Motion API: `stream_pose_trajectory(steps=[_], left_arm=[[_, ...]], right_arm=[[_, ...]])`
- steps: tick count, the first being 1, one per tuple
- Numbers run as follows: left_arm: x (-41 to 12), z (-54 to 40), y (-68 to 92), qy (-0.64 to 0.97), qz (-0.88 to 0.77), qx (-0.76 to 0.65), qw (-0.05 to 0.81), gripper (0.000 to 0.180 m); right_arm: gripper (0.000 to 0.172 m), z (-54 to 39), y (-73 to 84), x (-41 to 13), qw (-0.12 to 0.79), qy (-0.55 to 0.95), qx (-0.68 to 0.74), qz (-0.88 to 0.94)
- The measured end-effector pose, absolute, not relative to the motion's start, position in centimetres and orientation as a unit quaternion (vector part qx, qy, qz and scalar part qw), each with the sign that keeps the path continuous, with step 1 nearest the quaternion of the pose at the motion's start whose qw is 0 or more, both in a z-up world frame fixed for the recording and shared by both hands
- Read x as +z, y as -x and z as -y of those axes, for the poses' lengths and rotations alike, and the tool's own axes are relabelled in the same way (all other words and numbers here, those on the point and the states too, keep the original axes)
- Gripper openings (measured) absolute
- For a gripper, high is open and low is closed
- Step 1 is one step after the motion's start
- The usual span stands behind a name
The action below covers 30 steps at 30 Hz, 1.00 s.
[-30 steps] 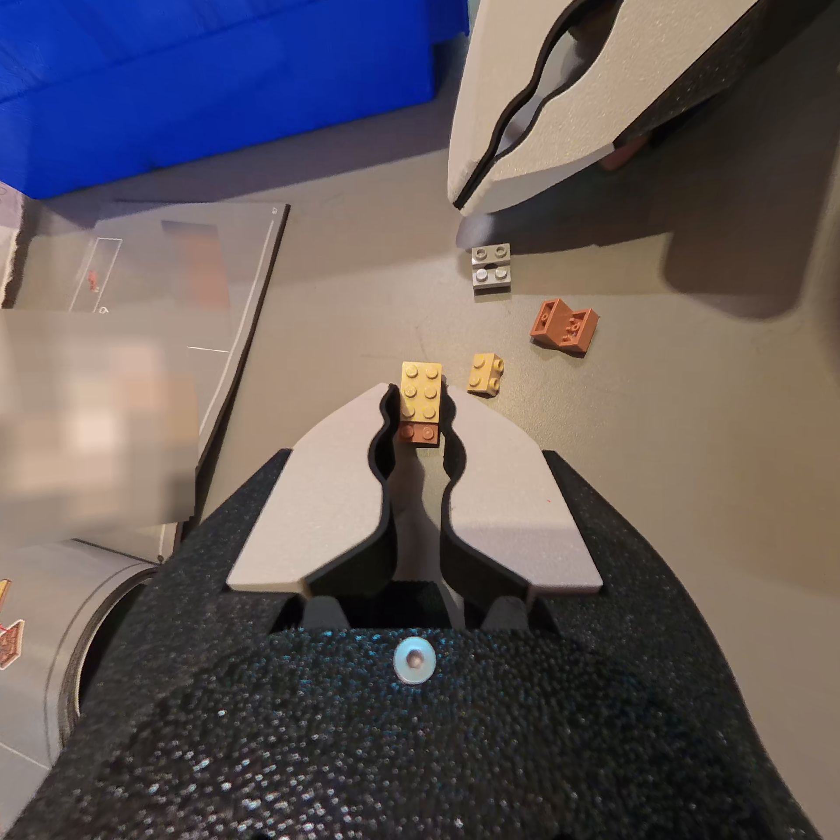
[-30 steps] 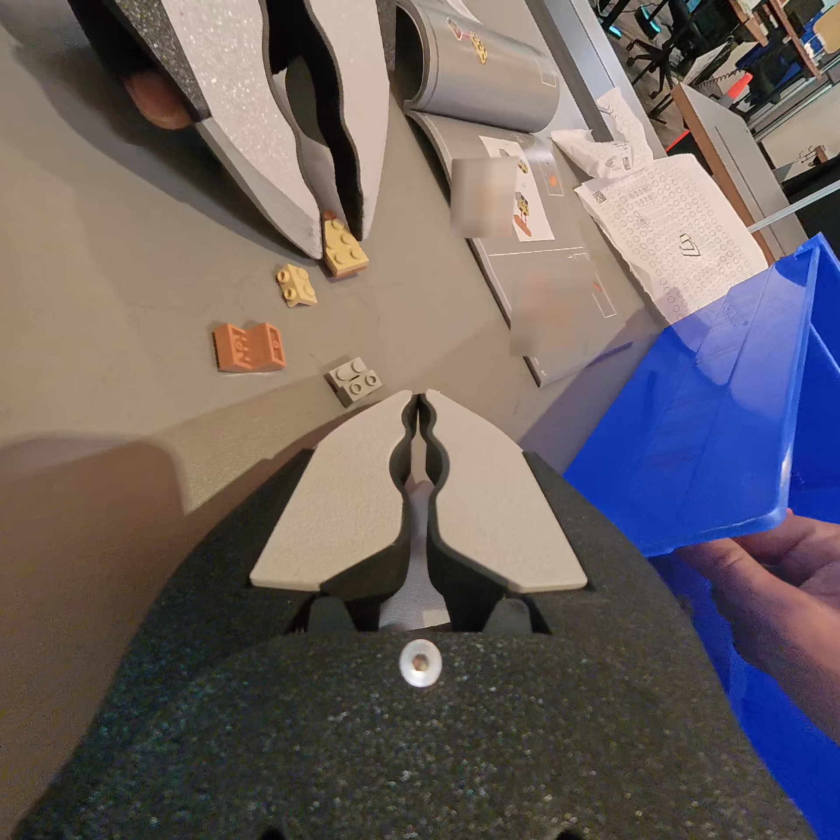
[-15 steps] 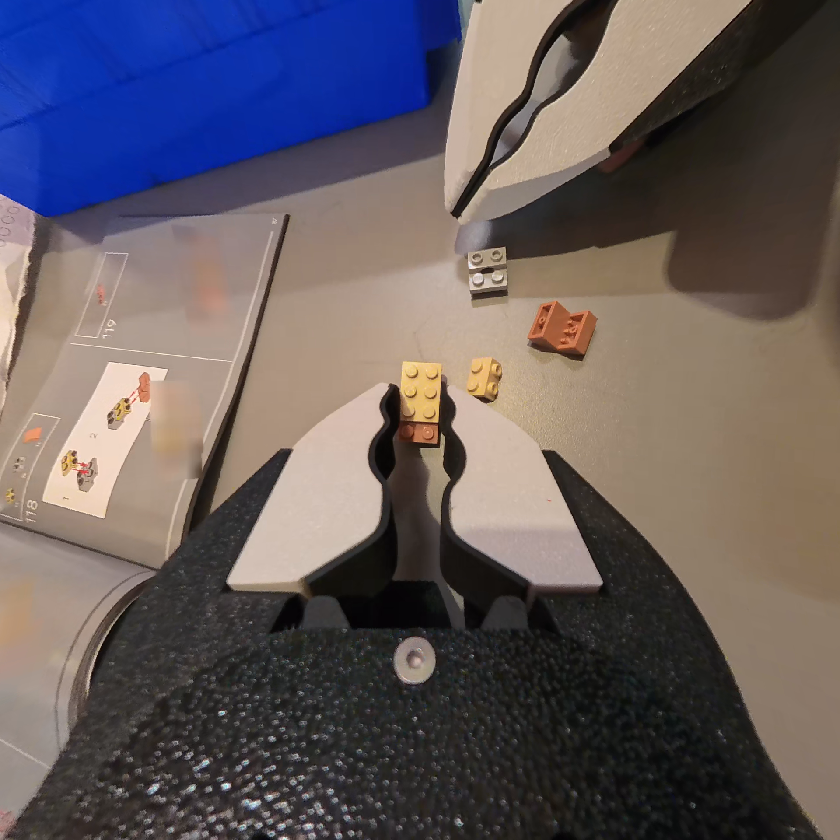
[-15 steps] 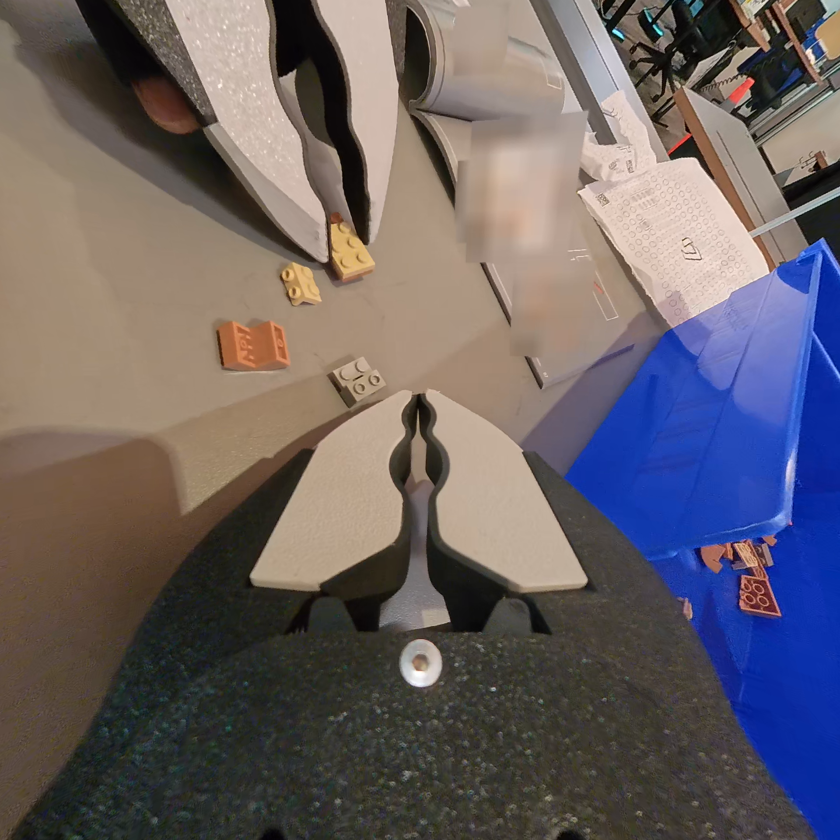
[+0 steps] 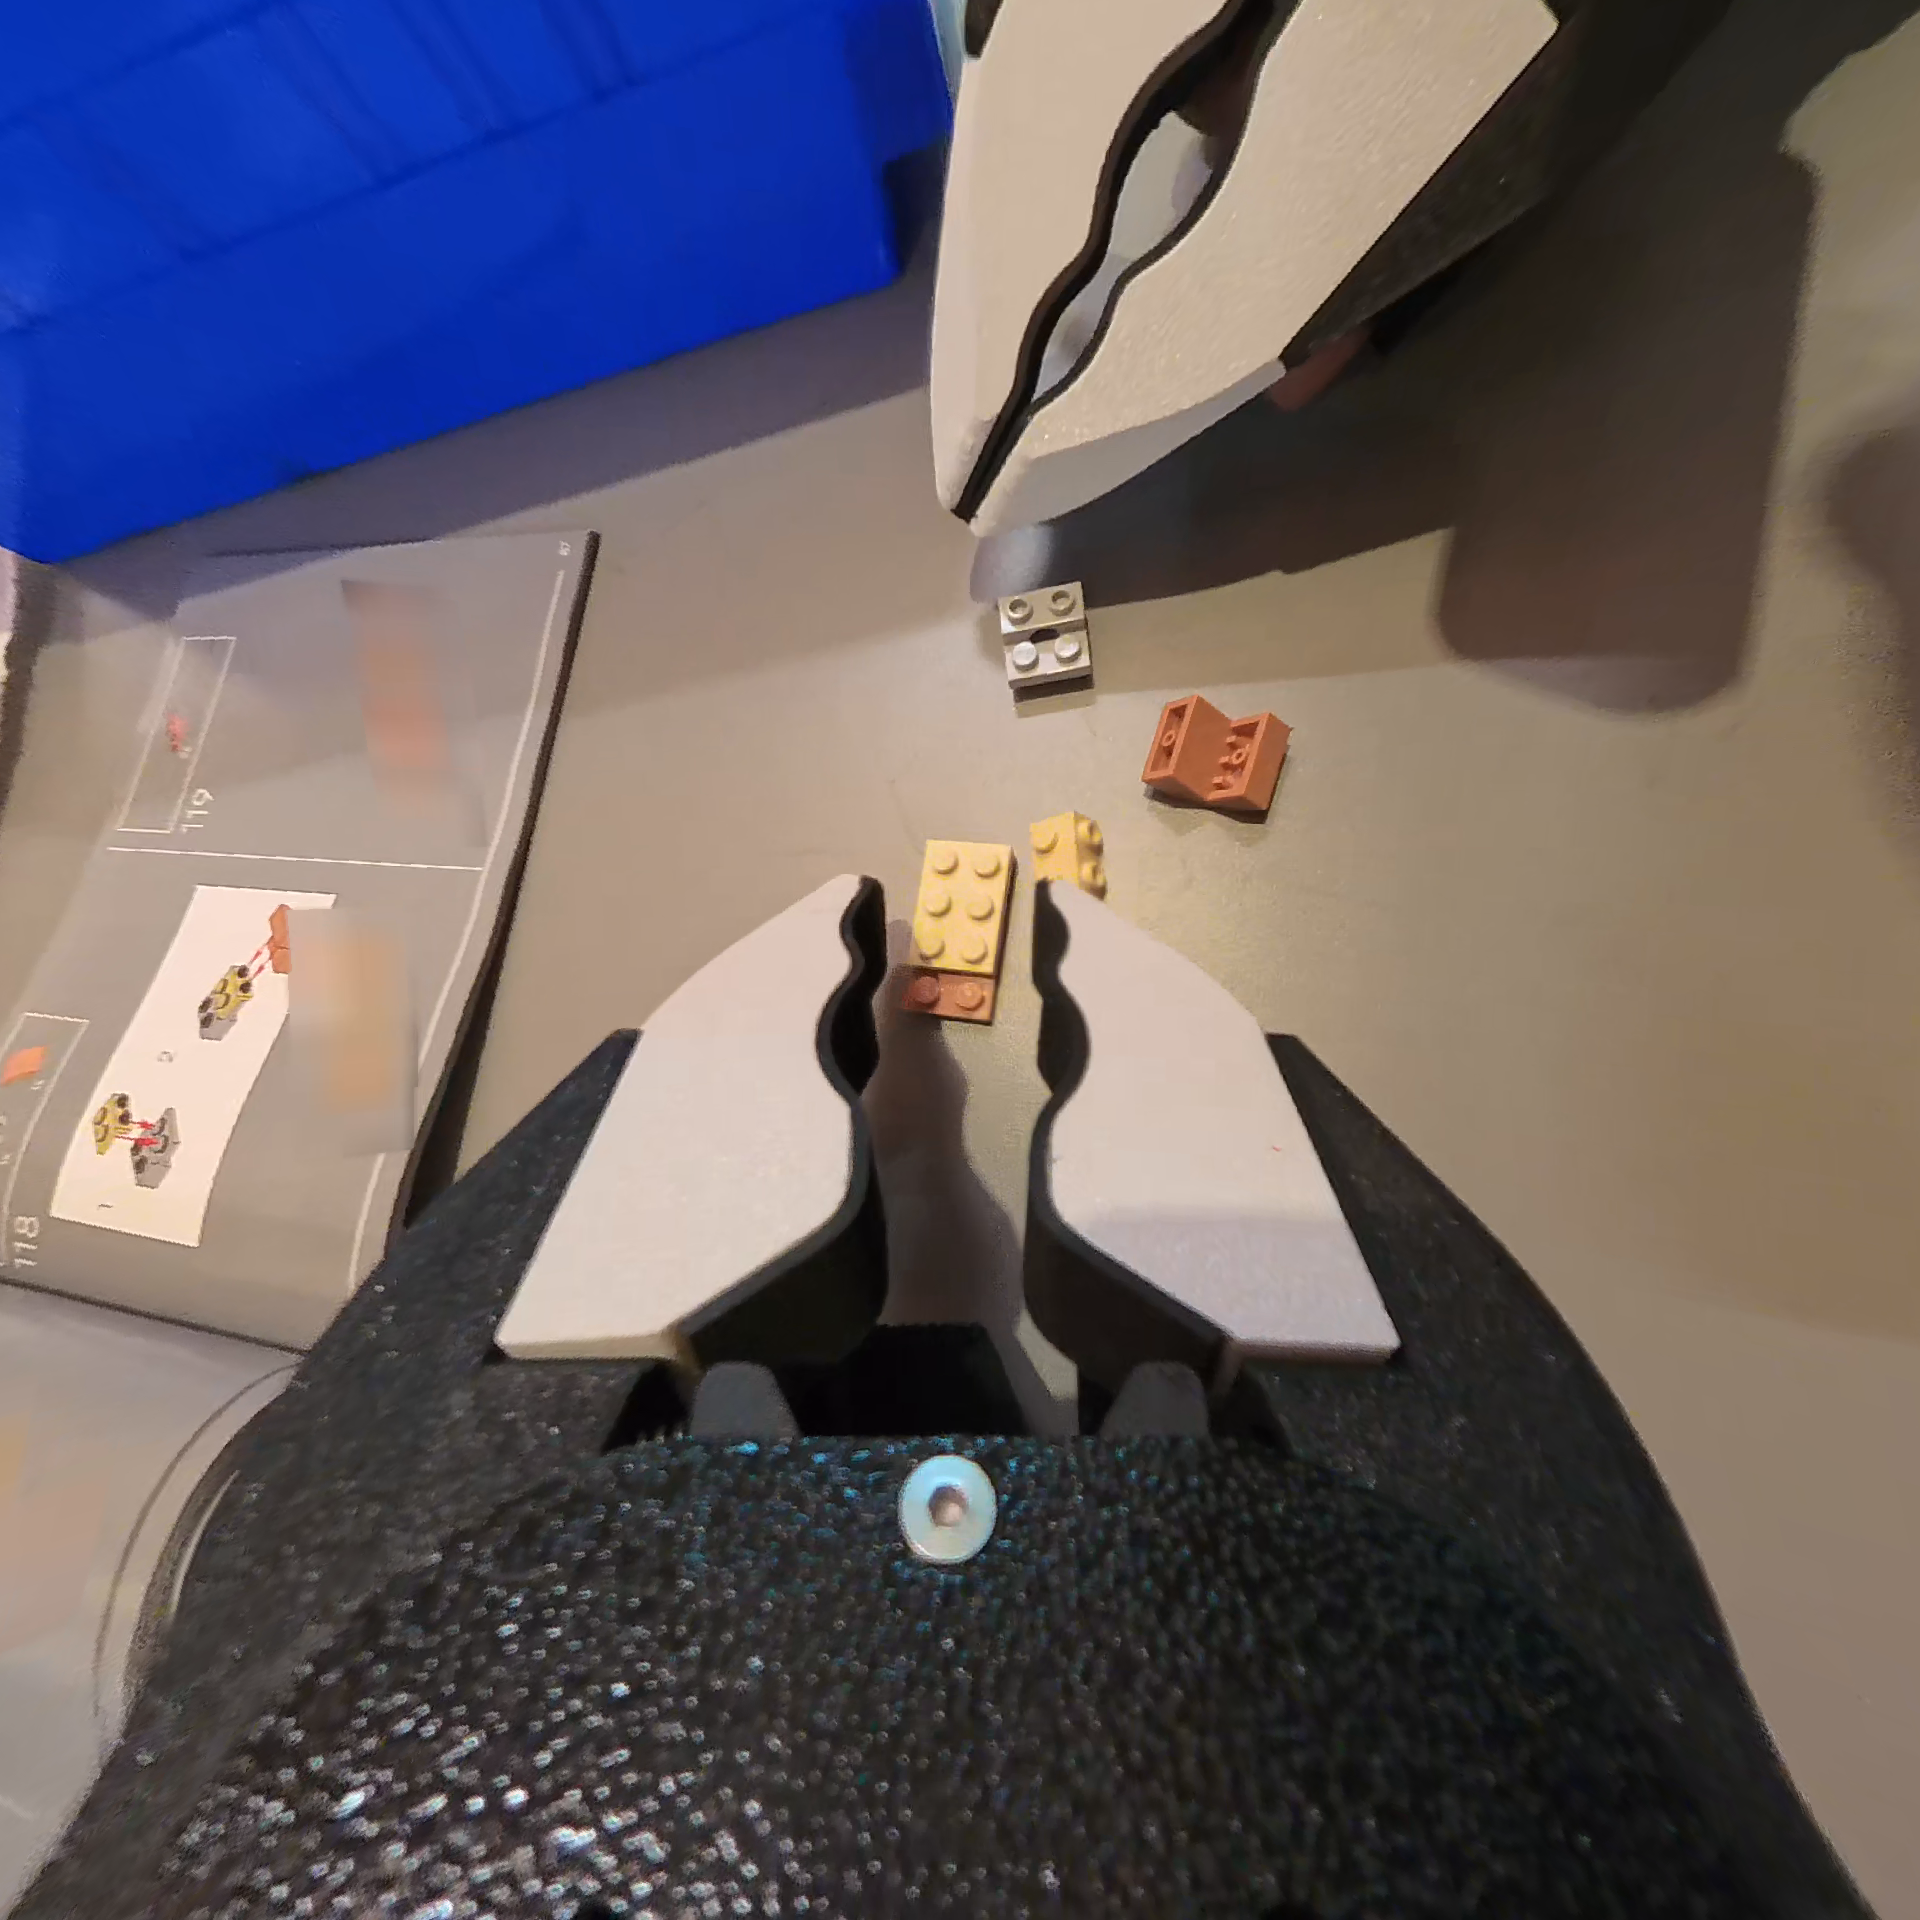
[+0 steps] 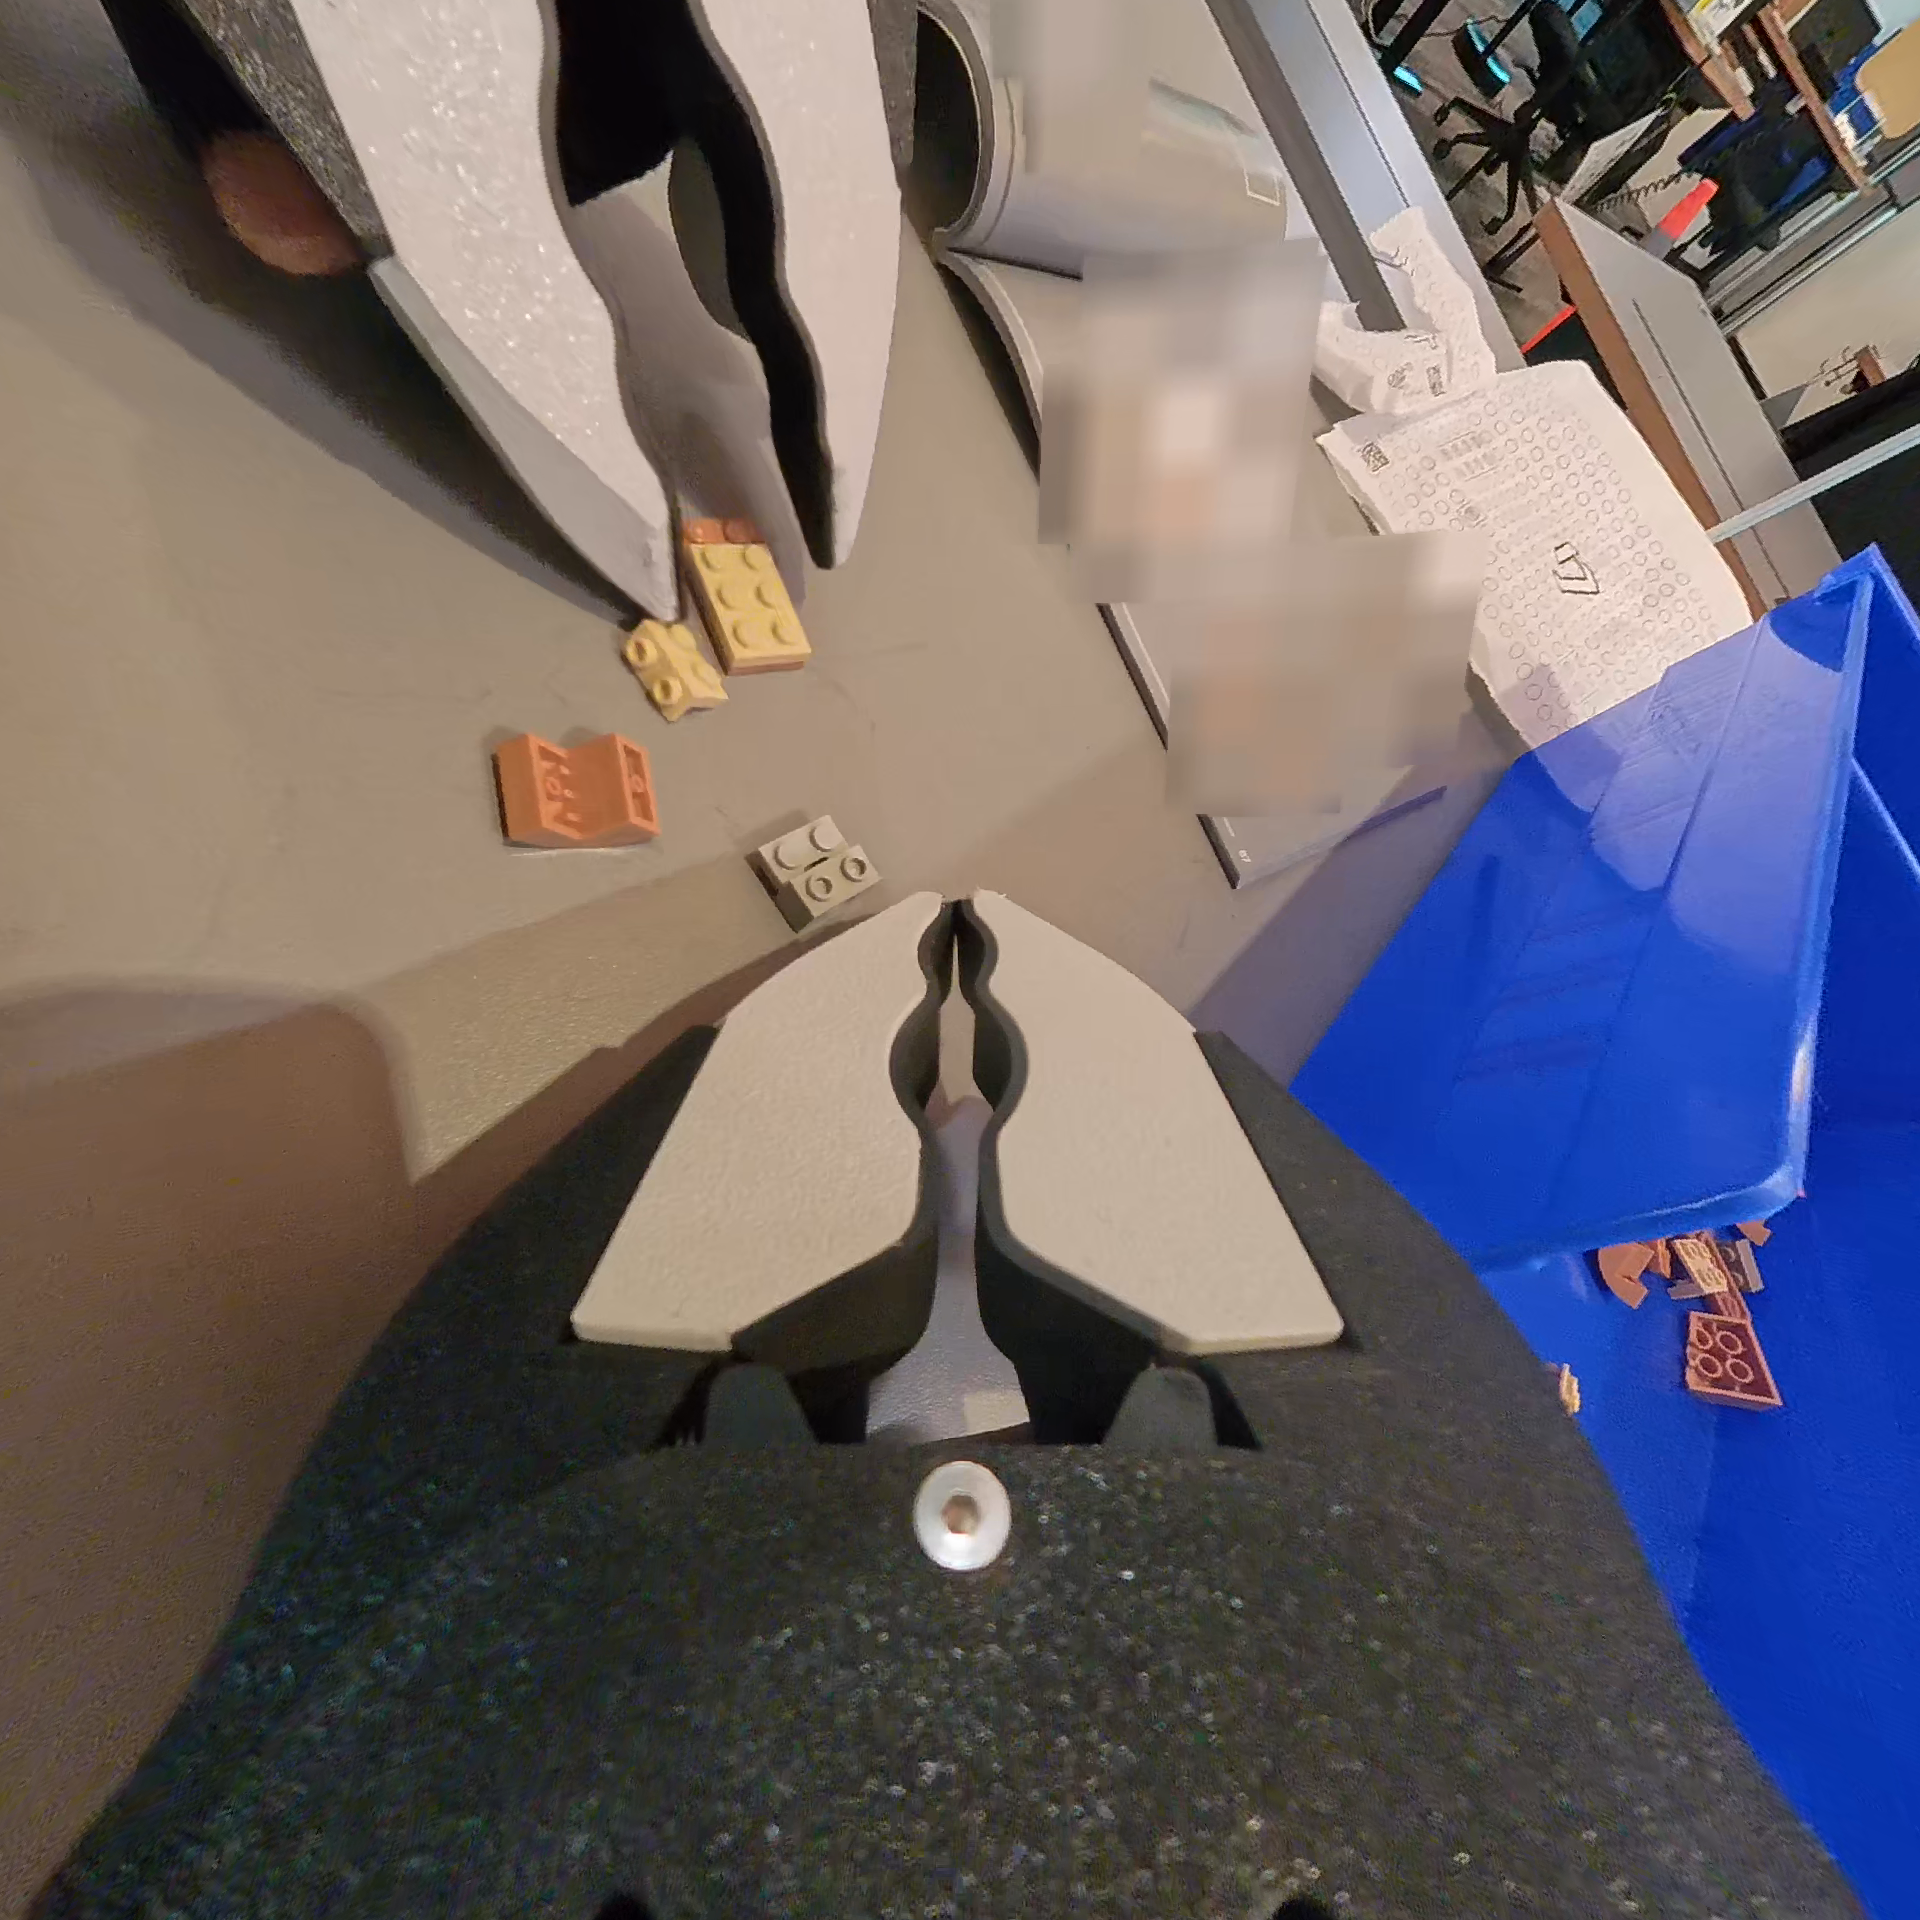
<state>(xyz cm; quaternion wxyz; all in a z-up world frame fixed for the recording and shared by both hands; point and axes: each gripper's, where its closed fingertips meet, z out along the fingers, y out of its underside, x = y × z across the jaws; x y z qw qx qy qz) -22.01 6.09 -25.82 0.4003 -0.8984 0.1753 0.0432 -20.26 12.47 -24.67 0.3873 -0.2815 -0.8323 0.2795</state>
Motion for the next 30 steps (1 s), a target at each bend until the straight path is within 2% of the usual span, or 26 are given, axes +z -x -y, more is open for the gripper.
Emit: stream_pose_trajectory(steps=[6, 13, 18, 30], left_arm=[[-24.5, -6.0, 21.9, 0.889, -0.159, 0.014, 0.429, 0.034], [-18.2, -7.2, 24.2, 0.862, -0.08, -0.016, 0.501, 0.037], [-14.9, -10.4, 26.4, 0.858, 0.009, -0.06, 0.51, 0.043], [-17.2, -20.3, 31.5, 0.875, 0.146, -0.1, 0.451, 0.061]], right_arm=[[0.0, -12.4, 20.2, -24.6, 0.387, 0.28, 0.281, 0.832], [0.0, -12.4, 20.1, -24.6, 0.388, 0.277, 0.283, 0.832], [0.0, -12.3, 19.9, -24.6, 0.388, 0.272, 0.284, 0.834], [0.0, -12.2, 19.7, -24.7, 0.387, 0.265, 0.282, 0.837]])
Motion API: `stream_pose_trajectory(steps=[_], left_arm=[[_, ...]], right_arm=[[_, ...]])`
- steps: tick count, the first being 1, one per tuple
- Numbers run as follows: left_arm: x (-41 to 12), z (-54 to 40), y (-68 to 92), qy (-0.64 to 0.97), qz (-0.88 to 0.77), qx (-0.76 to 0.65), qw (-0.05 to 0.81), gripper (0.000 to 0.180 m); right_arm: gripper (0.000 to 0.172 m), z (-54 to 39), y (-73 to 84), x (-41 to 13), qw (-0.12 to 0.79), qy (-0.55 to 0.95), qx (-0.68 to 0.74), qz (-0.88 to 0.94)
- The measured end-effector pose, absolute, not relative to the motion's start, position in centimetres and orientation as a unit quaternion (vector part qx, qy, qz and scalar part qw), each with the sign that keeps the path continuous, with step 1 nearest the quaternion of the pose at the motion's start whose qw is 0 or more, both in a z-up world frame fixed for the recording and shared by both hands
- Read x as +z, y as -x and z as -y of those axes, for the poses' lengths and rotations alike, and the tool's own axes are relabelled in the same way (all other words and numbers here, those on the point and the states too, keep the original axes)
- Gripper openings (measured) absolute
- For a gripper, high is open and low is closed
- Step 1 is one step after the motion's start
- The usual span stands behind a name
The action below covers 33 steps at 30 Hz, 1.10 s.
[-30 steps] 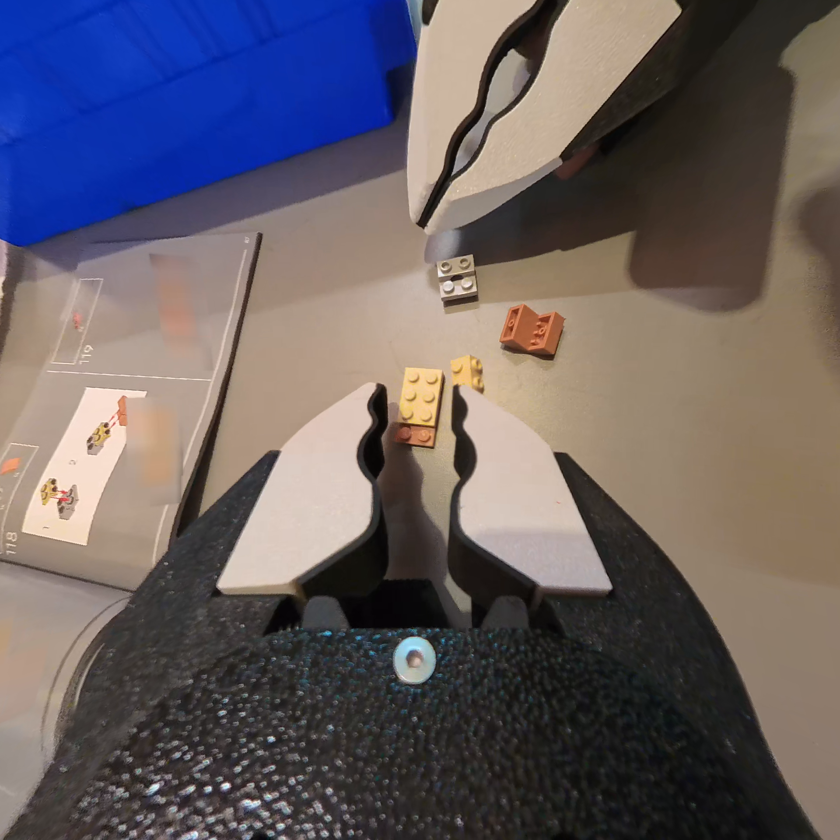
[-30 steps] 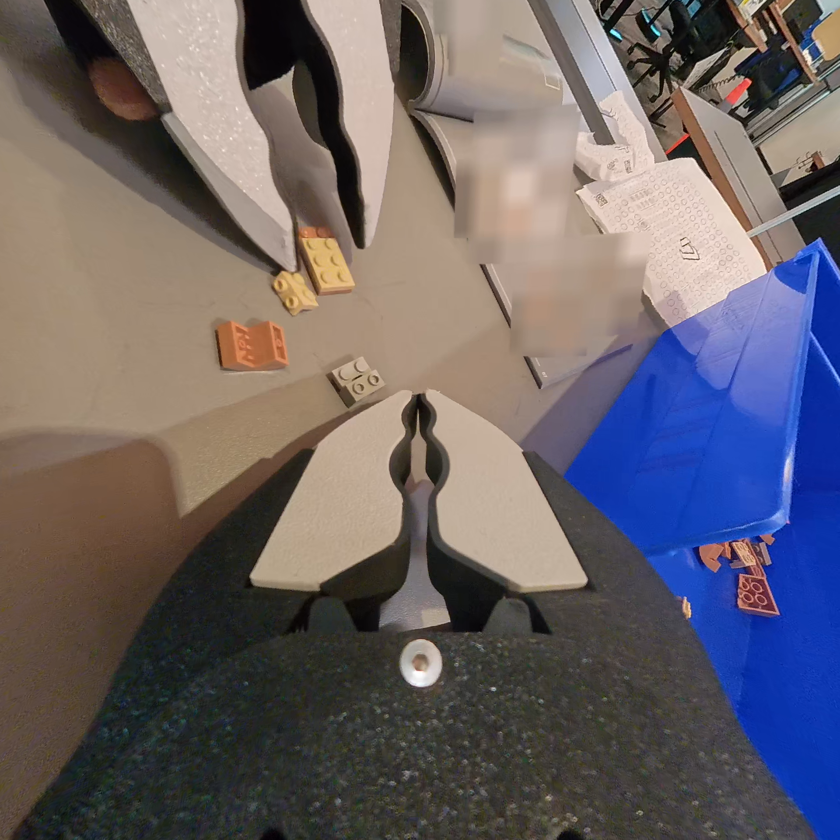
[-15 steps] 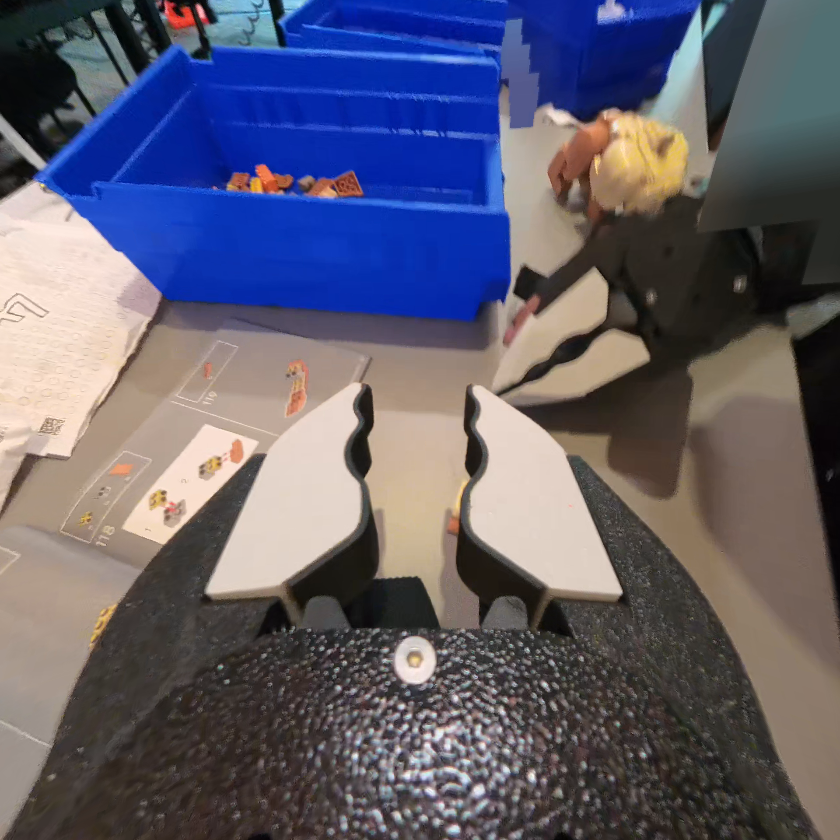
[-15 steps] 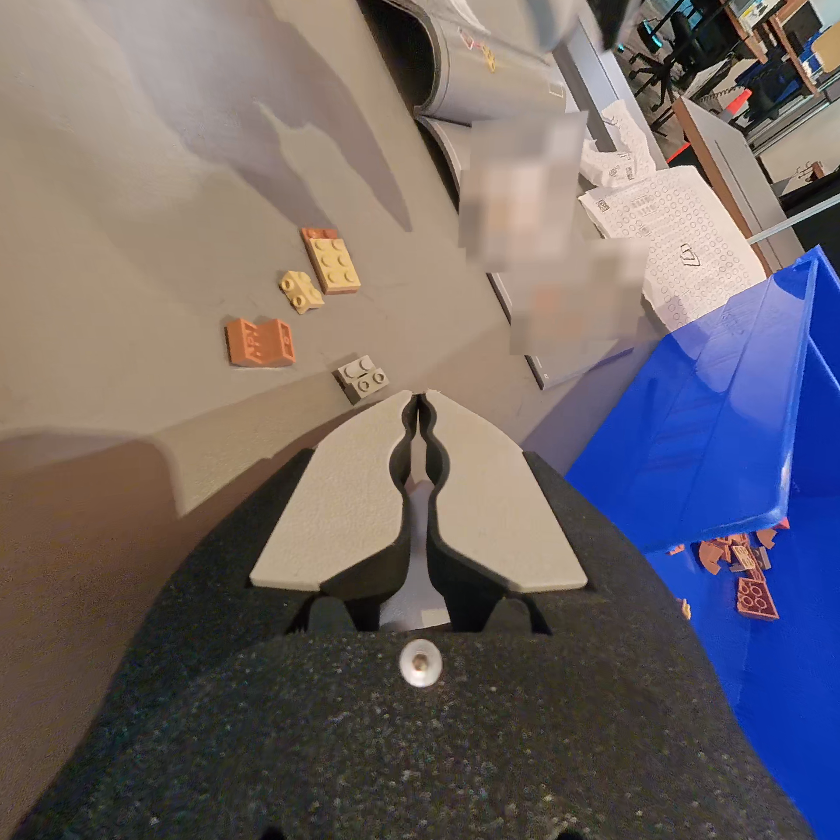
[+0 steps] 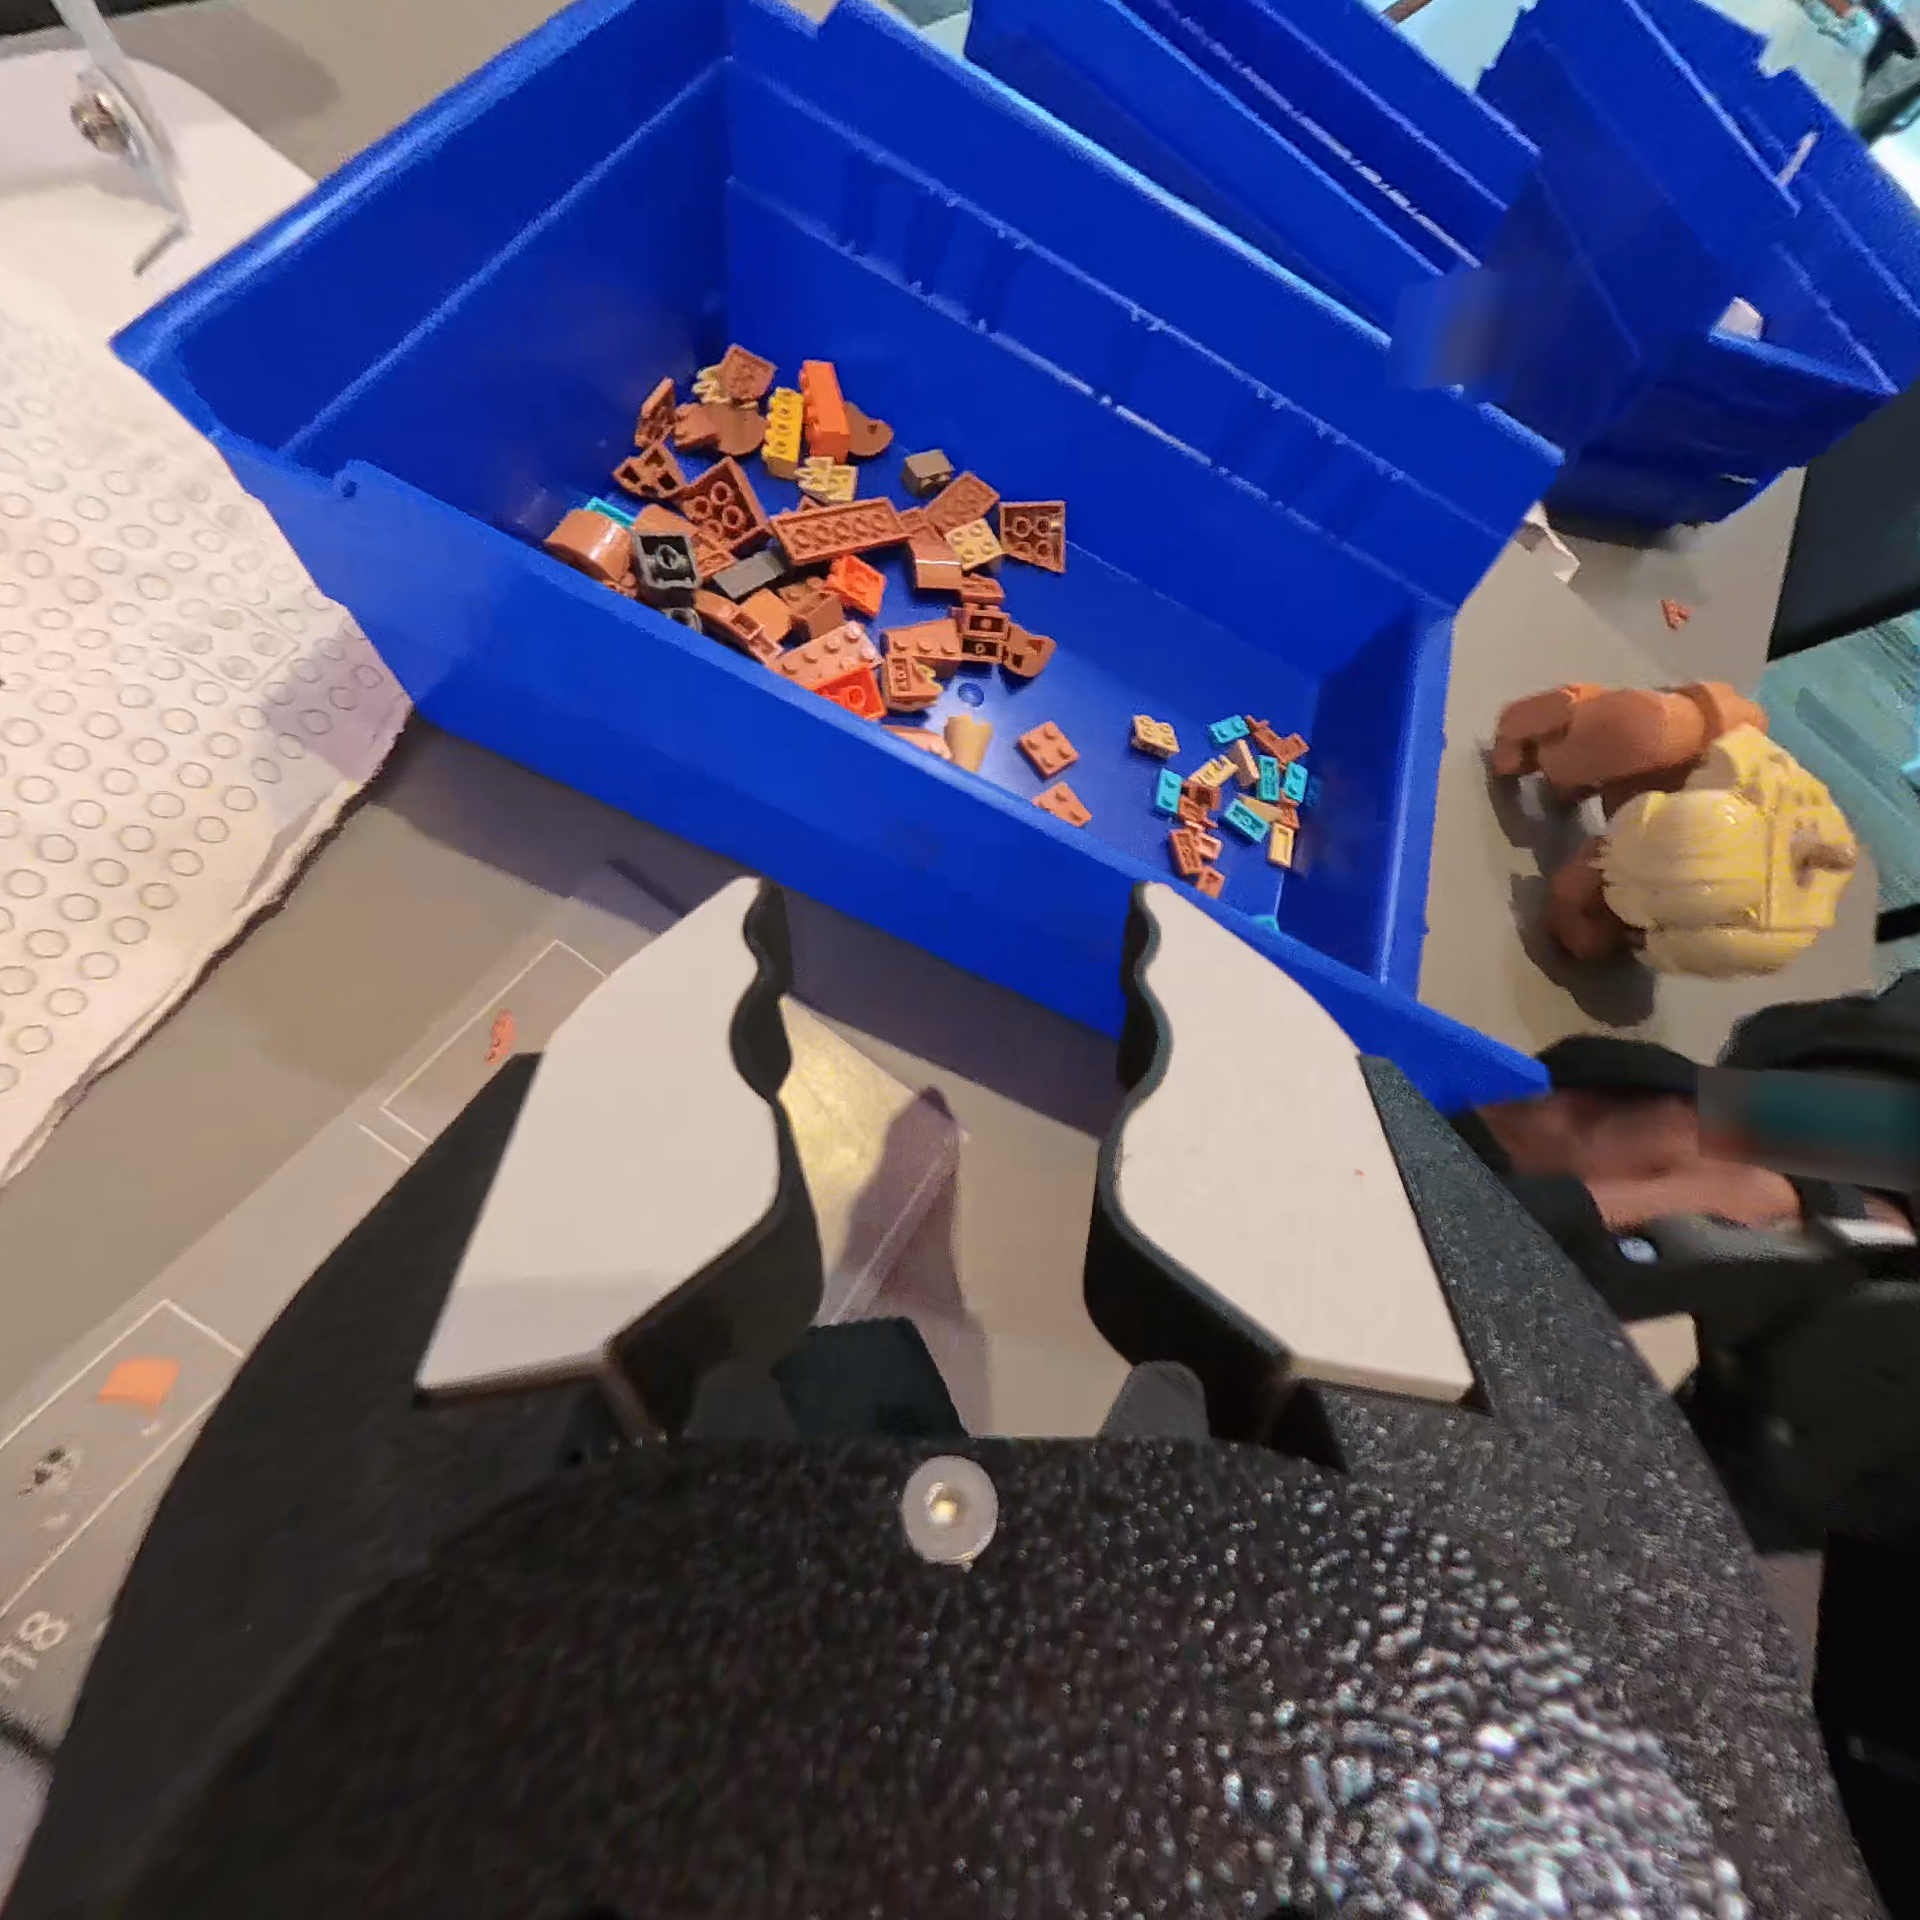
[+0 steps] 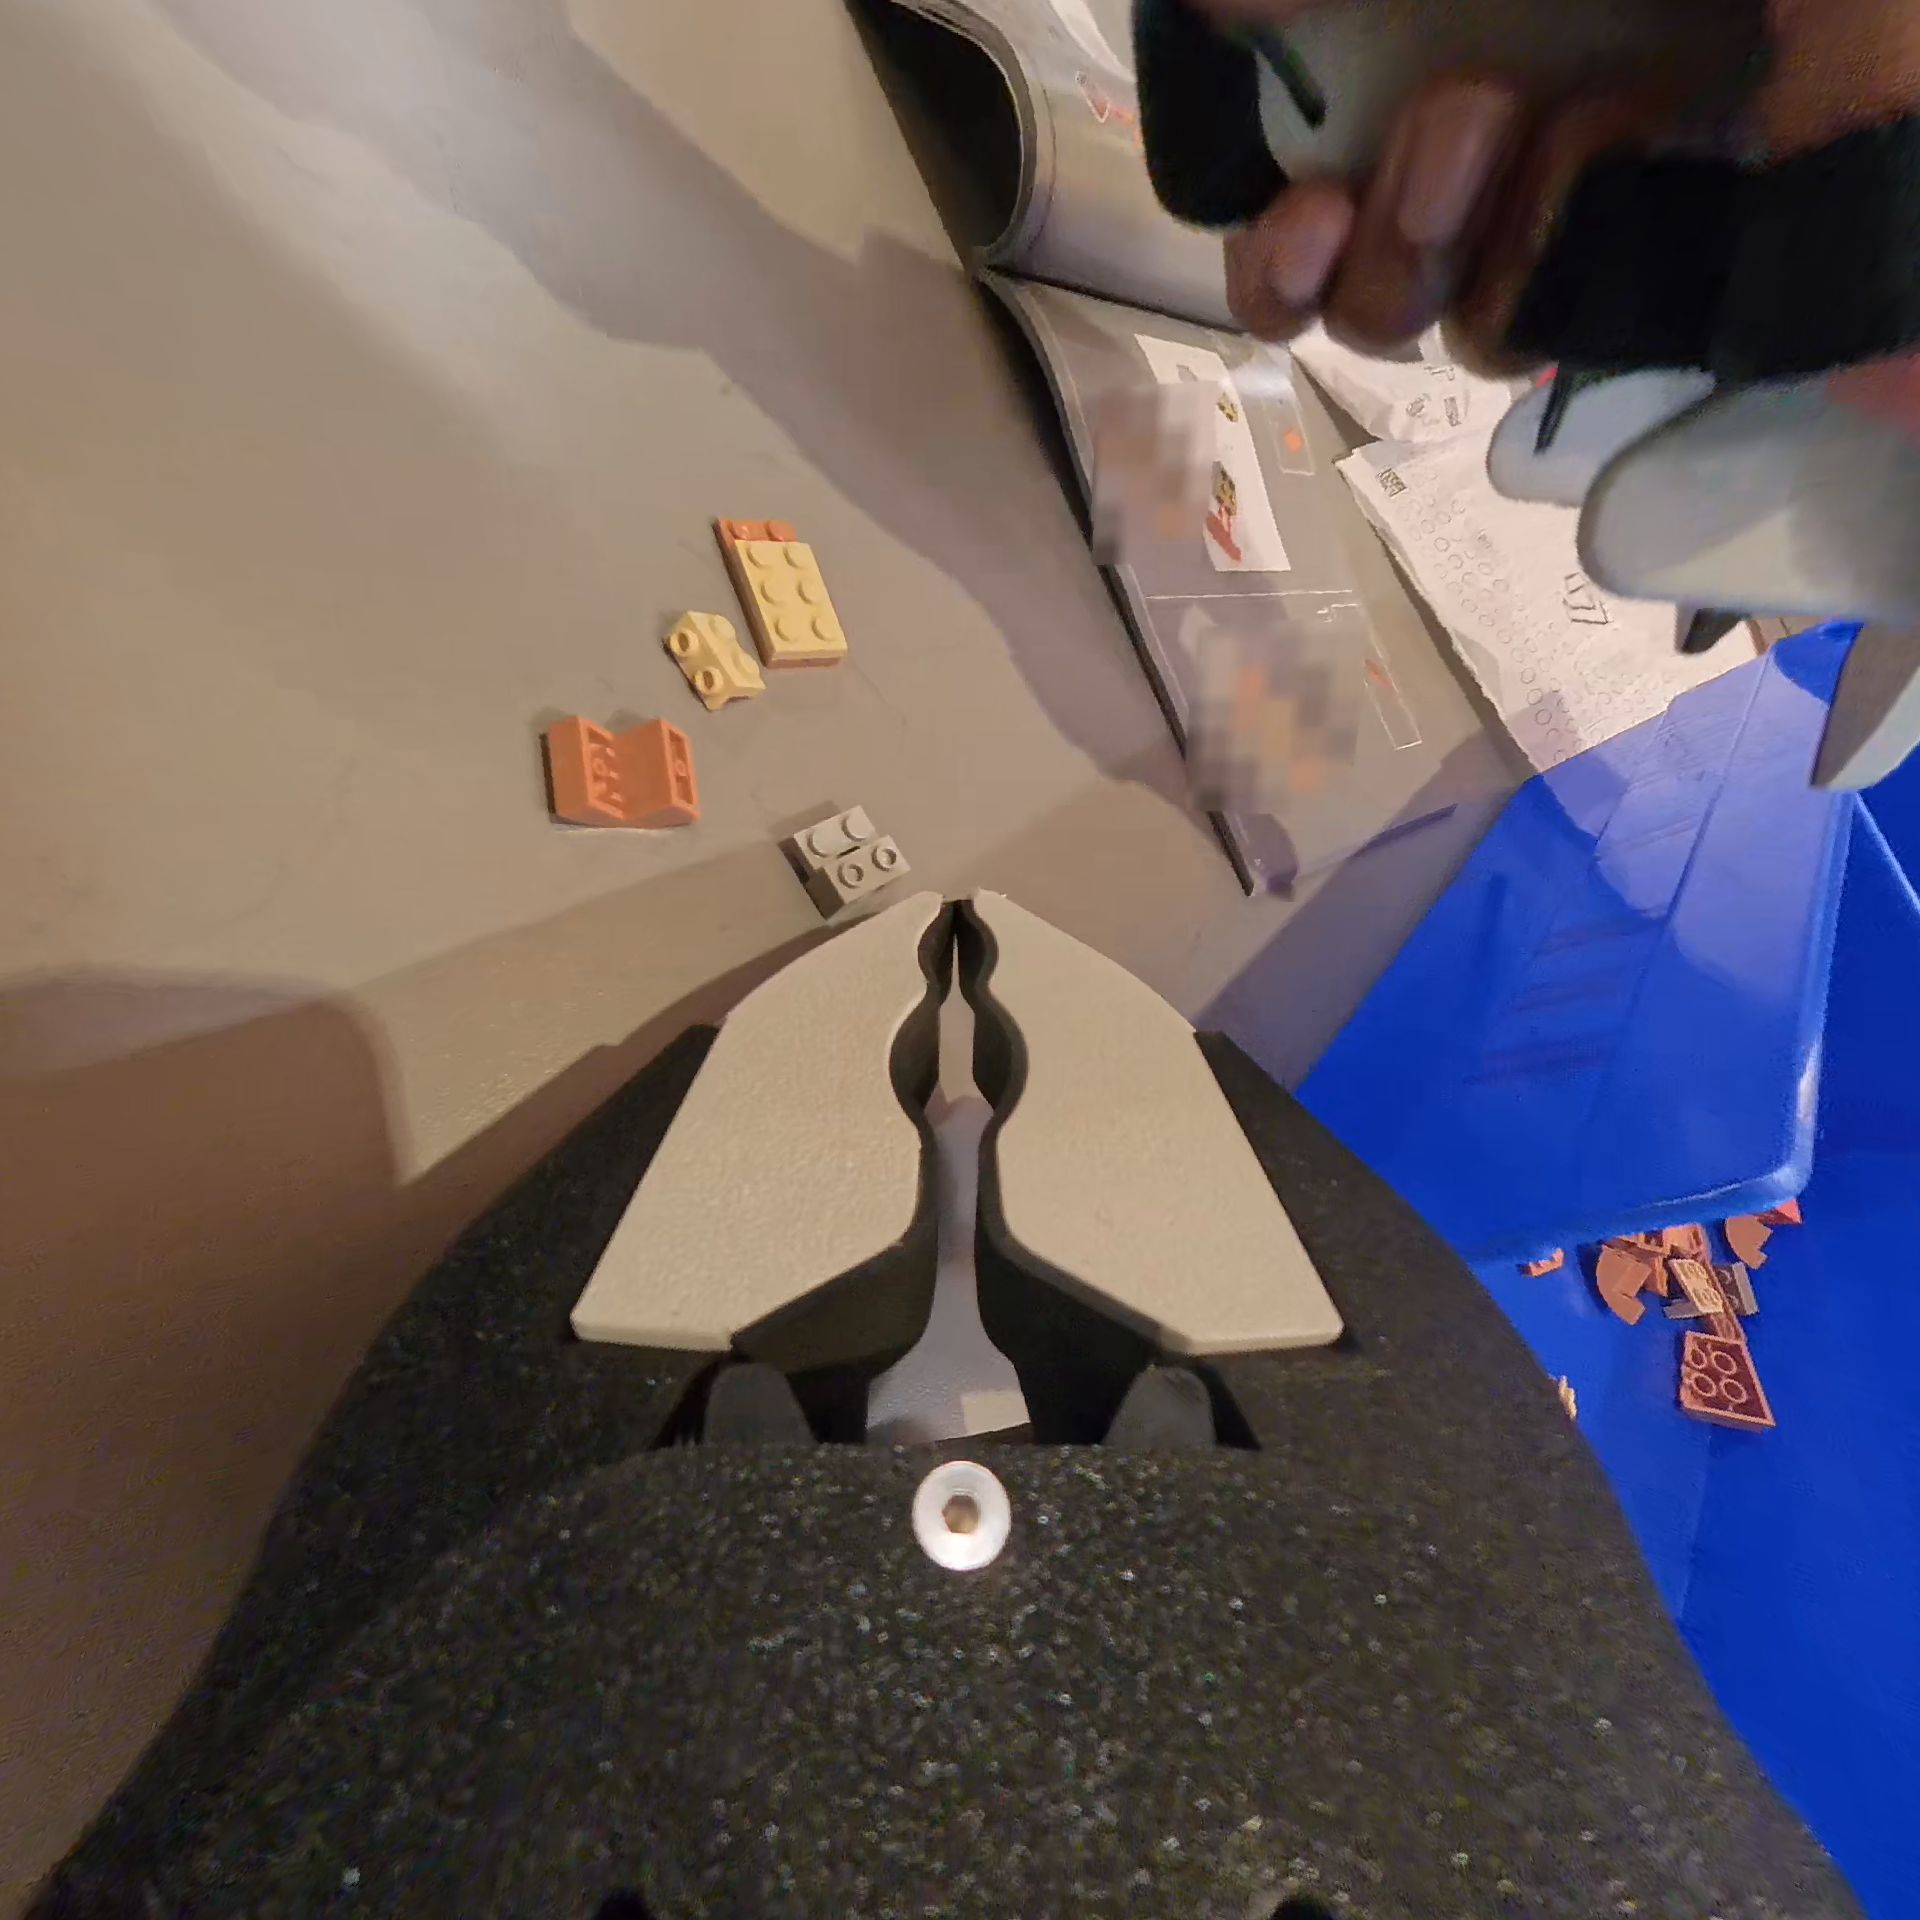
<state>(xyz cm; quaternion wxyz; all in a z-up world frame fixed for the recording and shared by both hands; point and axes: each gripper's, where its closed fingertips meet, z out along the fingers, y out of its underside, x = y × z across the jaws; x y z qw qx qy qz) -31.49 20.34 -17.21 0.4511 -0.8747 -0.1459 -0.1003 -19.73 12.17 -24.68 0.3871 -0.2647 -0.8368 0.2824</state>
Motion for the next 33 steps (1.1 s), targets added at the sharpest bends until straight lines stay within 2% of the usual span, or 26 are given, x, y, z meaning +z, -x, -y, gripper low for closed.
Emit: stream_pose_trajectory(steps=[14, 19, 21, 26, 29, 31, 33], left_arm=[[-17.4, -22.7, 31.4, 0.882, 0.116, -0.138, 0.435, 0.056], [-17.1, -23.2, 31.1, 0.89, 0.069, -0.175, 0.414, 0.049], [-15.2, -23.0, 31.4, 0.901, 0.038, -0.147, 0.407, 0.042], [-8.8, -27.3, 30.2, 0.898, -0.128, 0.021, 0.421, 0.038], [-13.3, -31.5, 27.9, 0.907, -0.302, 0.016, 0.292, 0.034], [-17.6, -33.7, 30.0, 0.89, -0.404, 0.074, 0.197, 0.029], [-20.8, -34.8, 31.2, 0.869, -0.467, 0.092, 0.14, 0.031]], right_arm=[[0.0, -12.0, 19.6, -24.7, 0.385, 0.259, 0.283, 0.839], [0.0, -12.0, 19.6, -24.7, 0.385, 0.259, 0.284, 0.839], [0.0, -12.0, 19.6, -24.7, 0.384, 0.259, 0.284, 0.84], [0.0, -11.9, 19.6, -24.7, 0.383, 0.257, 0.285, 0.84], [0.0, -11.9, 19.6, -24.7, 0.382, 0.256, 0.286, 0.84], [0.0, -11.9, 19.5, -24.7, 0.381, 0.255, 0.288, 0.841], [0.0, -11.9, 19.5, -24.7, 0.381, 0.252, 0.289, 0.841]])
